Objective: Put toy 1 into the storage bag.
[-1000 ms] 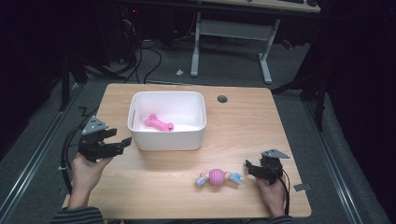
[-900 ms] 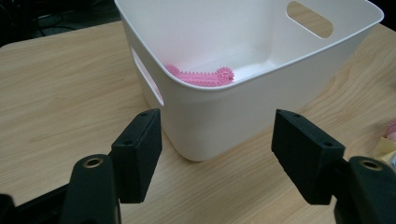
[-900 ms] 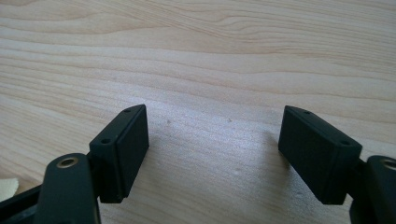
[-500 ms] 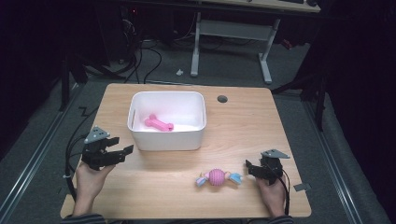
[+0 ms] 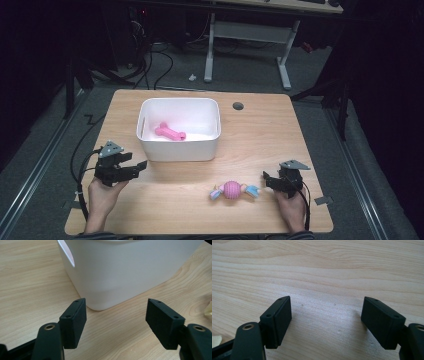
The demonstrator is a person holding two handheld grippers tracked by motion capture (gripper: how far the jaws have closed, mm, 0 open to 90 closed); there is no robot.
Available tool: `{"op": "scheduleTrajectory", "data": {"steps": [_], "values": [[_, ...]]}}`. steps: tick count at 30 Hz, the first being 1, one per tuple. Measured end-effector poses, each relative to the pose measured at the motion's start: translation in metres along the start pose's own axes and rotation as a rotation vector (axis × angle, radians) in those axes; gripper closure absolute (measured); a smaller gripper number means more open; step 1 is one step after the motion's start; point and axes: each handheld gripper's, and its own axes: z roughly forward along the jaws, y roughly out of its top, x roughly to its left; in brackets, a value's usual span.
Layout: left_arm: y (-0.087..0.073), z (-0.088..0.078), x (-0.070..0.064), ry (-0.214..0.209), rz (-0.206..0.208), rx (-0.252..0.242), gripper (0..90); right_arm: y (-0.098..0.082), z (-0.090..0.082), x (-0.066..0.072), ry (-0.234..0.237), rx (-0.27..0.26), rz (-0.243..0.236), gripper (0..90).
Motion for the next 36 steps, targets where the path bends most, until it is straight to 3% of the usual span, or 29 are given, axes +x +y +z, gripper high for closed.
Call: {"op": "scheduleTrajectory", "data": {"steps": [19,25,36], "values": [[-0.020,0.025,-0.003,-0.052,-0.045,0.032,33.1,0.000,0.000,0.000,0.000,0.000,-0.002,24.5],[-0.029,0.039,-0.006,-0.049,-0.047,0.065,33.0,0.000,0.000,0.000,0.000,0.000,0.001,24.4],[-0.037,0.053,-0.014,-0.027,-0.019,0.054,33.3,0.000,0.000,0.000,0.000,0.000,0.001,24.4]]}}
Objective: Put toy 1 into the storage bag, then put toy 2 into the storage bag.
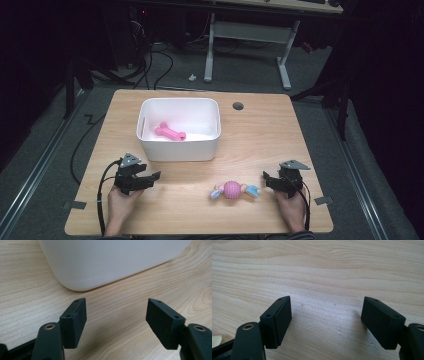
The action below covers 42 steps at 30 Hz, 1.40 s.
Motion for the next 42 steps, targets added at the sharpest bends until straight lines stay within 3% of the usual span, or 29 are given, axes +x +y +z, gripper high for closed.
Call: {"op": "scheduleTrajectory", "data": {"steps": [7,15,20,26,32,33,35,42], "values": [[-0.004,0.011,-0.004,0.028,0.010,0.018,33.4,0.000,0.000,0.000,0.000,0.000,0.000,24.5],[-0.007,0.023,-0.010,0.089,0.058,0.007,34.1,0.000,0.000,0.000,0.000,0.000,0.001,24.5],[-0.008,0.030,-0.010,0.088,0.050,0.019,34.1,0.000,0.000,0.000,0.002,-0.001,0.000,24.5],[-0.008,0.031,-0.010,0.091,0.039,0.019,34.0,0.000,0.000,0.000,0.001,0.000,0.001,24.5],[-0.009,0.032,-0.013,0.115,0.069,0.023,32.2,0.000,0.001,0.000,0.014,0.005,-0.014,20.5],[-0.012,0.033,-0.015,0.131,0.079,-0.001,32.0,0.000,0.001,0.000,0.016,0.006,-0.014,20.5],[-0.013,0.033,-0.017,0.156,0.088,0.004,31.3,0.000,0.001,0.000,0.015,0.006,-0.015,20.5],[-0.014,0.033,-0.018,0.179,0.067,0.007,27.0,0.000,0.000,0.000,0.024,0.010,-0.022,20.9]]}}
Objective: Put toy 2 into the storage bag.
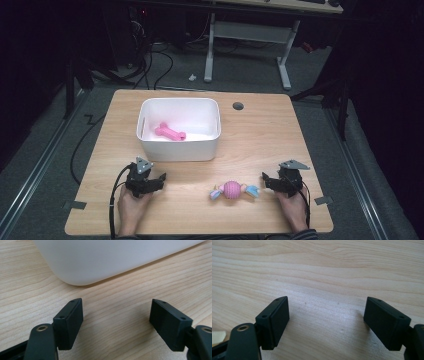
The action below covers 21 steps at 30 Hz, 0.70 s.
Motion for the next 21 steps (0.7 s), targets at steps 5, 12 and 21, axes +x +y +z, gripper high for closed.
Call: {"op": "scheduleTrajectory", "data": {"steps": [5,12,21], "values": [[0.000,-0.001,0.000,0.004,-0.003,0.000,26.7,0.000,-0.003,0.000,0.026,0.007,-0.007,23.2],[0.000,-0.001,0.000,0.005,-0.003,0.002,26.6,0.000,-0.021,-0.003,0.094,-0.023,-0.010,24.0],[0.000,0.000,-0.001,0.000,0.002,0.001,25.1,0.006,-0.044,0.002,0.155,-0.023,-0.050,26.0]]}}
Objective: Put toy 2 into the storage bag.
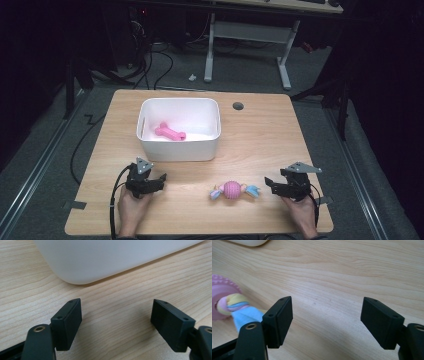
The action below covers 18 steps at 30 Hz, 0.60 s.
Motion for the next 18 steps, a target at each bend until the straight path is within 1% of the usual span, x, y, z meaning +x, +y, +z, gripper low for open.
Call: {"op": "scheduleTrajectory", "data": {"steps": [1,2,3,4,5,6,7,9,10,11,13,14,17,18], "values": [[0.000,0.000,0.000,0.000,0.001,0.001,25.1,0.001,-0.001,0.002,0.006,0.006,-0.005,26.0],[0.000,0.000,0.000,0.000,0.001,0.001,25.0,0.003,-0.004,0.007,0.017,0.011,-0.023,26.1],[0.000,0.000,0.000,0.000,0.000,0.001,25.0,0.003,-0.004,0.007,0.017,0.011,-0.023,26.1],[0.000,0.000,0.000,0.000,0.001,0.001,25.0,0.005,-0.007,0.012,0.032,0.008,-0.053,26.3],[0.000,0.000,0.000,0.000,0.000,0.001,25.0,0.005,-0.007,0.012,0.032,0.008,-0.053,26.3],[0.000,0.000,0.000,0.000,0.000,0.000,25.0,0.008,-0.009,0.018,0.050,0.005,-0.073,26.5],[0.000,0.000,0.000,0.000,0.000,0.000,25.0,0.008,-0.009,0.018,0.050,0.005,-0.073,26.5],[0.000,0.000,0.000,0.000,0.001,0.000,25.0,0.011,-0.009,0.024,0.056,0.002,-0.100,26.6],[0.000,0.000,0.000,0.000,0.001,0.001,24.9,0.013,-0.009,0.028,0.078,0.002,-0.112,26.6],[0.000,0.000,0.000,0.000,0.001,0.001,24.8,0.013,-0.009,0.028,0.078,0.002,-0.112,26.6],[0.000,0.000,-0.001,-0.003,0.004,0.002,24.5,0.015,-0.008,0.033,0.095,-0.002,-0.121,27.1],[0.000,0.000,-0.001,-0.008,0.007,0.001,24.5,0.017,-0.008,0.037,0.117,-0.006,-0.139,27.5],[0.001,0.001,-0.001,-0.011,0.011,0.002,24.4,0.025,-0.007,0.045,0.160,-0.003,-0.164,27.6],[0.001,0.001,-0.001,-0.013,0.012,0.002,24.4,0.025,-0.007,0.045,0.160,-0.003,-0.164,27.6]]}}
